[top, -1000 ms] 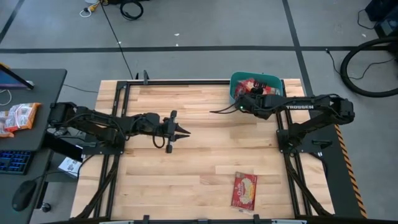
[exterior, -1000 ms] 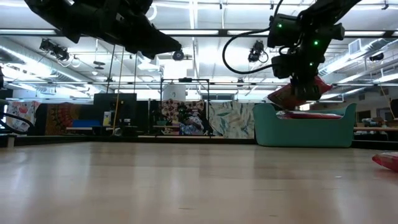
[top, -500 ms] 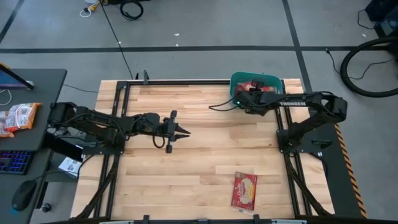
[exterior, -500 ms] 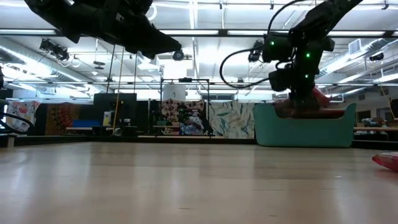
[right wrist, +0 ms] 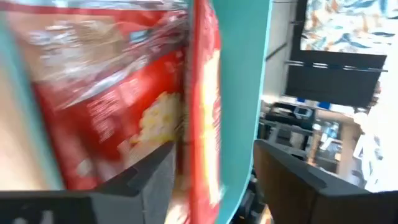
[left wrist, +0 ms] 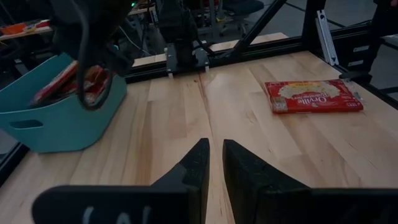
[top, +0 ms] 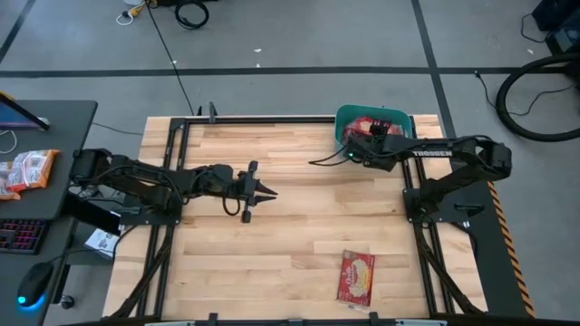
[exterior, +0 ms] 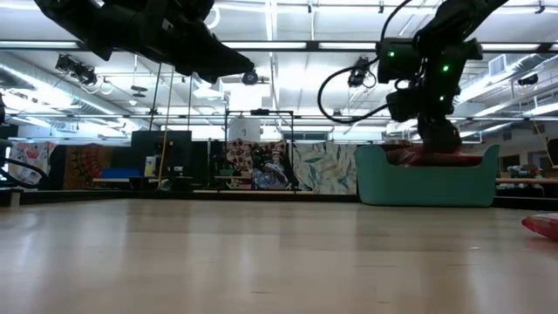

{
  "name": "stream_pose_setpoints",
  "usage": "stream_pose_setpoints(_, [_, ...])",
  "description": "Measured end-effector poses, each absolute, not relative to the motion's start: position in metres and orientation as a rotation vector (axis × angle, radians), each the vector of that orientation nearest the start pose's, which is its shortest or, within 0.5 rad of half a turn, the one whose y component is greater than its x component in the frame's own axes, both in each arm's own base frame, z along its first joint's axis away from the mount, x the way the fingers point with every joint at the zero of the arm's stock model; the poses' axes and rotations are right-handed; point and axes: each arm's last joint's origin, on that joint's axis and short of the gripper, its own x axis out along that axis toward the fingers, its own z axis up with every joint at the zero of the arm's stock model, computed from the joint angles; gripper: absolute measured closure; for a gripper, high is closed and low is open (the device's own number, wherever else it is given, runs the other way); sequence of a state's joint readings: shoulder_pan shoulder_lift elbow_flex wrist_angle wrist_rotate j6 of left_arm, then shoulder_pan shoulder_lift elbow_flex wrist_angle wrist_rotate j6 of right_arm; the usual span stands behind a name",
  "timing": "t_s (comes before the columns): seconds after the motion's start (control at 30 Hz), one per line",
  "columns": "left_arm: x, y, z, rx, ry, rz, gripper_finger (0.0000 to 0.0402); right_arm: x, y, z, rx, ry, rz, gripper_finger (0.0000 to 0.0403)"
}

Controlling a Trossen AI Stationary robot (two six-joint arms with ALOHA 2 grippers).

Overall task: Sort popcorn bags into baskets
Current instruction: Put the popcorn bag into the blue bin

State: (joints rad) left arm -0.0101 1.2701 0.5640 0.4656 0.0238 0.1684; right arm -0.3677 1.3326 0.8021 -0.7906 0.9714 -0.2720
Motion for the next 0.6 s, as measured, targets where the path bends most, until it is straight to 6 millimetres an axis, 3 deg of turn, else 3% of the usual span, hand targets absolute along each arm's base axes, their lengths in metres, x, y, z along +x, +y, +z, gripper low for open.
stream_pose_setpoints(0.3, [0.261, -0.003, 0.219, 0.166, 0.237, -0.054, 0.0351, 0.175, -0.083, 0.220, -0.458, 1.479, -0.951, 0.0162])
stream_pose_setpoints(0.6, [0.261, -0.004, 0.218, 0.165, 0.246, -0.056, 0.0351, 0.175, -0.047, 0.228, -0.353, 1.316, -0.884, 0.0178])
